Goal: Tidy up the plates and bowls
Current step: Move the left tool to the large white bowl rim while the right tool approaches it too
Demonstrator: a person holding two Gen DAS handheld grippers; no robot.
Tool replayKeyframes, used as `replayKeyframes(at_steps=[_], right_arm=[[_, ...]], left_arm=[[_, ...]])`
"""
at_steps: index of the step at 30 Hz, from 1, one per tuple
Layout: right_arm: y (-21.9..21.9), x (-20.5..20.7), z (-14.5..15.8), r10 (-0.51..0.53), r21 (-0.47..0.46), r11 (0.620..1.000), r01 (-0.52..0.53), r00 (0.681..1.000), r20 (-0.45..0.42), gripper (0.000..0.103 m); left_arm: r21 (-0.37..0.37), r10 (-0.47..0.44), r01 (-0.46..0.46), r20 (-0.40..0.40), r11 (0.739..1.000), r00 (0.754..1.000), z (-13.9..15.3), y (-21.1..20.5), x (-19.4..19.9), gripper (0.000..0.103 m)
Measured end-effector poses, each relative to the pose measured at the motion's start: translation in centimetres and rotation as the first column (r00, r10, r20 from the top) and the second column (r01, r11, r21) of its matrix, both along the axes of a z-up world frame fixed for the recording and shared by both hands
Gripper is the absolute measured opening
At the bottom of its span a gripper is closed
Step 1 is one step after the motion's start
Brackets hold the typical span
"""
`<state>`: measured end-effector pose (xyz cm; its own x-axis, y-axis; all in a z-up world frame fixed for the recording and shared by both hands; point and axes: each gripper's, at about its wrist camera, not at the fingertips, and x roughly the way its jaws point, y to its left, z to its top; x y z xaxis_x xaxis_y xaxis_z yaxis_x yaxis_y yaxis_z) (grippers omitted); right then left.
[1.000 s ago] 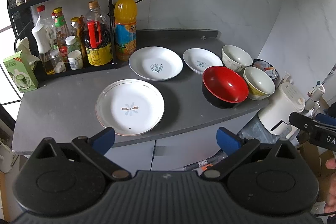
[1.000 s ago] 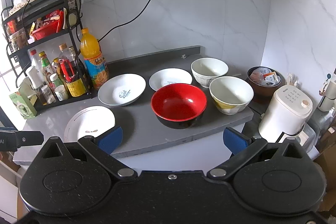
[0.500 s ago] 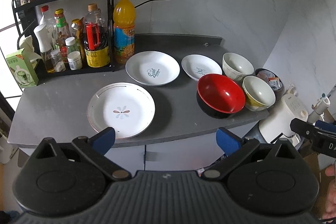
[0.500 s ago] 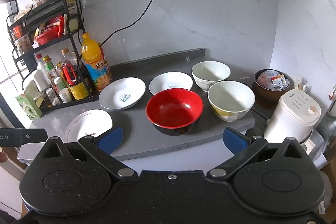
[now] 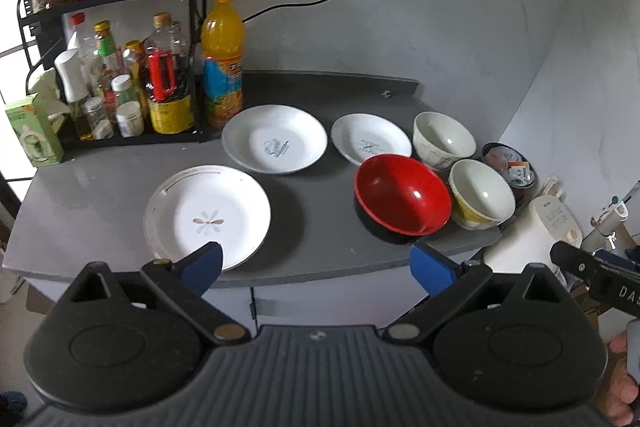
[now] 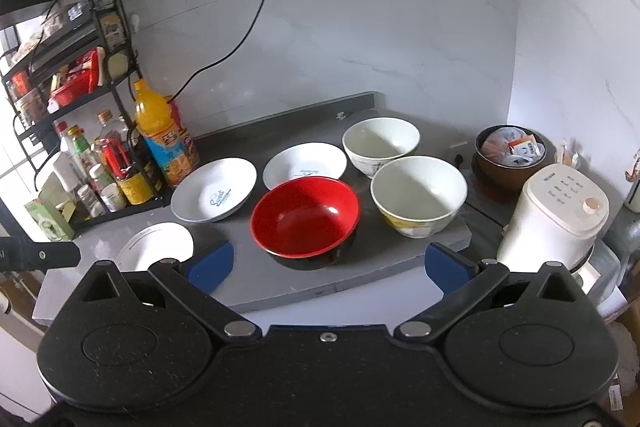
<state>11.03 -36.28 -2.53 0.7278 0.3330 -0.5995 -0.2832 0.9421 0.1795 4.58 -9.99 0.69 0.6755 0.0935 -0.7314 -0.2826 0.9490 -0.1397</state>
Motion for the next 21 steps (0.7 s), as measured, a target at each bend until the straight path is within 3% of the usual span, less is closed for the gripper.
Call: replayKeyframes(at_steps=[11, 21], right_arm=[[-0.2, 2.6, -1.0, -0.070, -0.002, 0.998, 0.070, 0.998, -0.006, 0.098], [1.6, 5.6, -1.8, -0.221, -0.008, 0.975, 0.221, 0.975, 0.022, 0.097]], left_arm=[[-0.035, -0.098, 0.099, 0.030, 0.994, 0.995, -0.9, 0.0, 5.4, 0.098], [-0.069, -0.272, 0.273, 0.023, 0.959, 0.962, -2.9, 0.8, 13.2, 0.091]])
